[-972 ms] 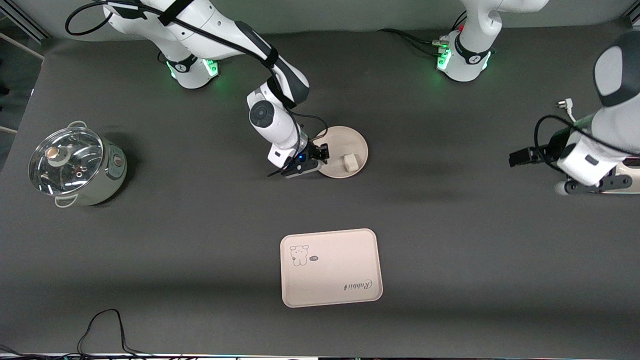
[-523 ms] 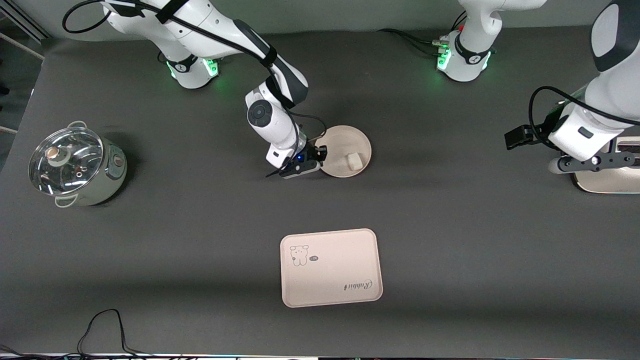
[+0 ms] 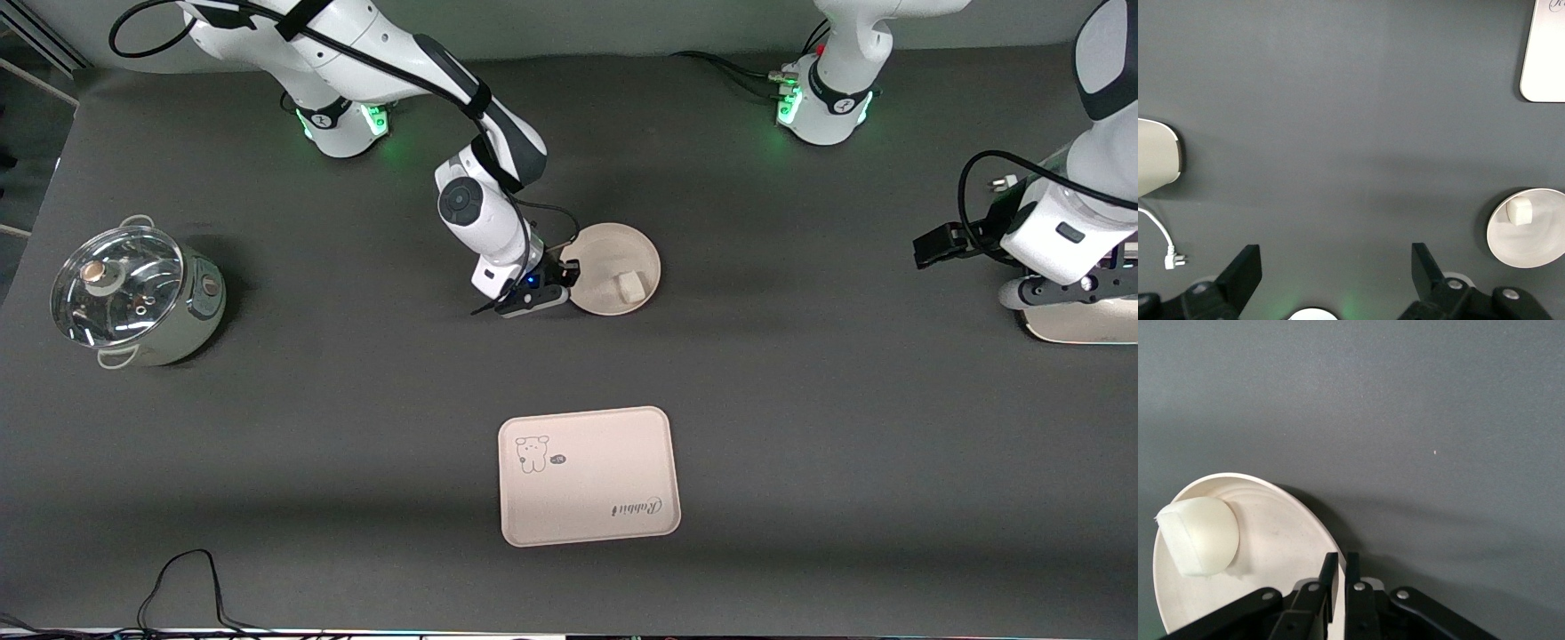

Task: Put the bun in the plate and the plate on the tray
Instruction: 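Carry the plate with the right gripper over the white tray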

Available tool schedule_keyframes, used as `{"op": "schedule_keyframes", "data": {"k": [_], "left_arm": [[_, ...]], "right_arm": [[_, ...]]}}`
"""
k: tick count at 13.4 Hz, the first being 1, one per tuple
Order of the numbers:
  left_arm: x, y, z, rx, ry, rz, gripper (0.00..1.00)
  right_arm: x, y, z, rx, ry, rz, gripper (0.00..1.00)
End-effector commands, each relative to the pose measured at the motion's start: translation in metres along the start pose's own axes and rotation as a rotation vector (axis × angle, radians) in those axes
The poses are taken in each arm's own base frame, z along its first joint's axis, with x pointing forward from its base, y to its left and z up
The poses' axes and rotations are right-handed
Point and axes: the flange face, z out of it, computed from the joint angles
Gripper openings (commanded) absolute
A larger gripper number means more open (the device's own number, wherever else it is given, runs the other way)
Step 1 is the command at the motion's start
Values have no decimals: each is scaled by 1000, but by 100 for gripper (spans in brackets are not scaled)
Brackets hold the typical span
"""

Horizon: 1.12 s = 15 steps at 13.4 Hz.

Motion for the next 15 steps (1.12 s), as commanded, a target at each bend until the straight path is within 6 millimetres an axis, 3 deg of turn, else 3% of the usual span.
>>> {"op": "schedule_keyframes", "data": {"k": [1,3,4,6,8,15], "left_arm": [[9,-2,-1,15,8,-18,100],[11,-1,-5,10,27,-16,100],[11,2,-9,22,42,-11,100],[10,0,-22,27,61,-10,100],[10,-5,-24,26,62,-21,100],[12,-14,-24,26,57,-38,100]], "right_arm": [[-5,3,4,-3,-13,13,11],[-6,6,11,-8,-20,15,11],[-7,7,14,-11,-25,19,20],[-5,7,14,-9,-24,21,48],[-7,4,14,-7,-25,37,54],[-7,-1,15,-4,-23,39,33]]}}
